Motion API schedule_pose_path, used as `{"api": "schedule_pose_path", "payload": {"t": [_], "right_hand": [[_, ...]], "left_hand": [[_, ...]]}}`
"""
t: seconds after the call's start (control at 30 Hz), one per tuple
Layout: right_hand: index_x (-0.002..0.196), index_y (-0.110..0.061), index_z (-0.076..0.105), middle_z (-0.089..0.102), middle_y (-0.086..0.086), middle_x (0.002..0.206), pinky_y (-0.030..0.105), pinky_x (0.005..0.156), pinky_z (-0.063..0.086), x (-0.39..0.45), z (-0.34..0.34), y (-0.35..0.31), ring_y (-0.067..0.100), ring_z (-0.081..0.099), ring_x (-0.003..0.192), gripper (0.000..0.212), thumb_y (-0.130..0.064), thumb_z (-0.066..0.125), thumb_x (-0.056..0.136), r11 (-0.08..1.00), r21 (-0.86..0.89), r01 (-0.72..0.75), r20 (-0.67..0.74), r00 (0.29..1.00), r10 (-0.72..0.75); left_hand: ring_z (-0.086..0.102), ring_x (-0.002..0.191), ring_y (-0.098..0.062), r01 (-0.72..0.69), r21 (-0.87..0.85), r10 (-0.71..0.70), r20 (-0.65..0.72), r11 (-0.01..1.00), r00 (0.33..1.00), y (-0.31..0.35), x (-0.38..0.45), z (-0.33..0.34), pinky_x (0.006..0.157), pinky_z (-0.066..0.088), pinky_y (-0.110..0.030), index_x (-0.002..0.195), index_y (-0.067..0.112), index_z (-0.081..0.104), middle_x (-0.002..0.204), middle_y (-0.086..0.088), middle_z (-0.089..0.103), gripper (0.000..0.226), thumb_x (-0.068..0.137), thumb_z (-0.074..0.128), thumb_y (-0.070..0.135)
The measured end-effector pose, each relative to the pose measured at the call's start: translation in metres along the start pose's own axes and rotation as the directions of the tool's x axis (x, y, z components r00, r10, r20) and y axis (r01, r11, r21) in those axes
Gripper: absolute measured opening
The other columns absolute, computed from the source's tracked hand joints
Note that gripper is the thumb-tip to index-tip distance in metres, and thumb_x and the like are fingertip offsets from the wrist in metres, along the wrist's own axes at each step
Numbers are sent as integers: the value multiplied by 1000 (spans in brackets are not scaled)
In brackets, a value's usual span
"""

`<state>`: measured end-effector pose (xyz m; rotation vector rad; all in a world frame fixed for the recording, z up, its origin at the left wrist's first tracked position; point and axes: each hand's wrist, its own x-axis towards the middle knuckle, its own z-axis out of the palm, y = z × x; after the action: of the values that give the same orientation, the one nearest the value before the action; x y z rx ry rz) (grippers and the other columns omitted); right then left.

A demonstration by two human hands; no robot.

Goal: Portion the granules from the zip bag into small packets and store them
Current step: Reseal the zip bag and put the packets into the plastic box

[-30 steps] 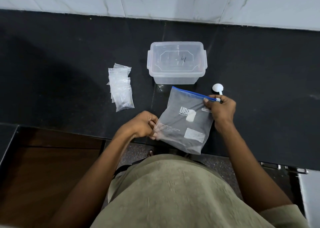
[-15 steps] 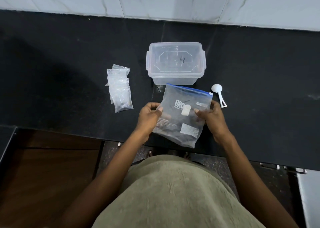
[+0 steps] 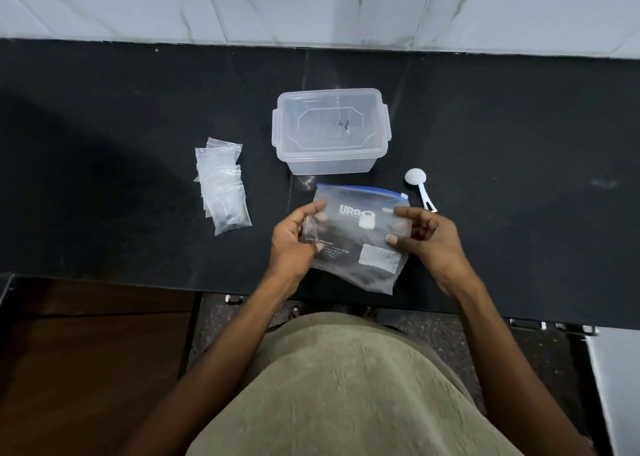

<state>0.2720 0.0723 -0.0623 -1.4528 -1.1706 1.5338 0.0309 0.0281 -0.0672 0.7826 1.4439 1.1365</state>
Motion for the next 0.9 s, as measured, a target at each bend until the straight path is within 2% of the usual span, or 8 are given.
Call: {"api": "schedule_pose_path", "payload": {"t": [0.1, 0.17, 0.27, 0.33, 0.4, 0.6, 0.73, 0.9], "right_hand": [[118, -11, 71, 75, 5, 98, 21, 77, 59, -1, -3, -4, 10, 70, 85, 53, 12, 83, 72, 1000, -8, -21, 25, 999, 21], [113, -11, 73, 75, 0, 93, 17, 75, 56, 0, -4, -10, 7, 70, 84, 40, 11, 78, 80, 1000, -25, -2, 29, 1000, 3], [95, -15, 76, 72, -4, 89, 14, 76, 52, 3, -12, -15, -1, 66, 81, 19, 3, 70, 92, 989, -130, 74, 31, 997, -70], [87, -17, 74, 64, -4, 89, 15, 77, 49, 7, -20, -18, -4, 61, 77, 18, -2, 68, 95, 972, -210, 105, 16, 994, -104], [87, -14, 72, 57, -4, 94, 15, 79, 47, 11, -29, -19, -2, 59, 81, 16, -4, 65, 98, 960, -255, 118, 24, 993, -116], [86, -7, 71, 58, -8, 123, 31, 99, 45, 24, -54, -21, 19, 54, 122, 19, -11, 61, 101, 926, -329, 186, 40, 982, -182], [80, -14, 62, 62, -3, 87, 20, 72, 43, 31, -64, -32, 4, 55, 78, 24, -13, 57, 103, 909, -370, 191, -79, 969, -236], [89, -17, 61, 60, -13, 77, 8, 63, 40, 58, -90, -32, -1, 54, 70, 15, -10, 55, 101, 835, -498, 235, -246, 885, -396]], "left_hand": [[67, 94, -5, -54, -57, 54, -4, 997, 999, 5, -1, 4, 80, 56, -18, 134, 7, 62, 119, -1, 72, 62, 79, 66, -20], [62, 92, -2, -94, -50, 93, -32, 994, 995, 9, -1, 9, 82, 51, -14, 135, 4, 61, 116, -3, 70, 44, 92, 67, 3], [60, 91, -5, -184, 103, 194, -92, 977, 977, 10, 3, 14, 87, 49, -18, 136, 8, 61, 112, -5, 66, 36, 100, 59, 5], [60, 88, -19, -279, 263, 296, -25, 923, 955, 11, 8, 16, 86, 49, -25, 129, 15, 67, 106, -10, 64, 34, 96, 62, 6], [57, 84, -15, -327, 341, 336, 35, 881, 941, 14, 13, 19, 80, 47, -23, 117, 21, 73, 99, -7, 59, 30, 92, 66, 6], [62, 99, -10, -269, 261, 258, 77, 927, 963, 25, 22, 43, 81, 49, -25, 82, 24, 65, 107, 5, 66, 12, 84, 66, 12], [56, 72, -2, -304, 307, 311, 28, 902, 950, 29, 28, 73, 71, 47, -25, 88, 23, 60, 77, 19, 63, 17, 94, 63, 7], [60, 84, -14, -418, 388, 459, -15, 821, 888, 35, 49, 128, 74, 51, -30, 107, 12, 53, 96, 0, 63, 18, 94, 63, 3]]}}
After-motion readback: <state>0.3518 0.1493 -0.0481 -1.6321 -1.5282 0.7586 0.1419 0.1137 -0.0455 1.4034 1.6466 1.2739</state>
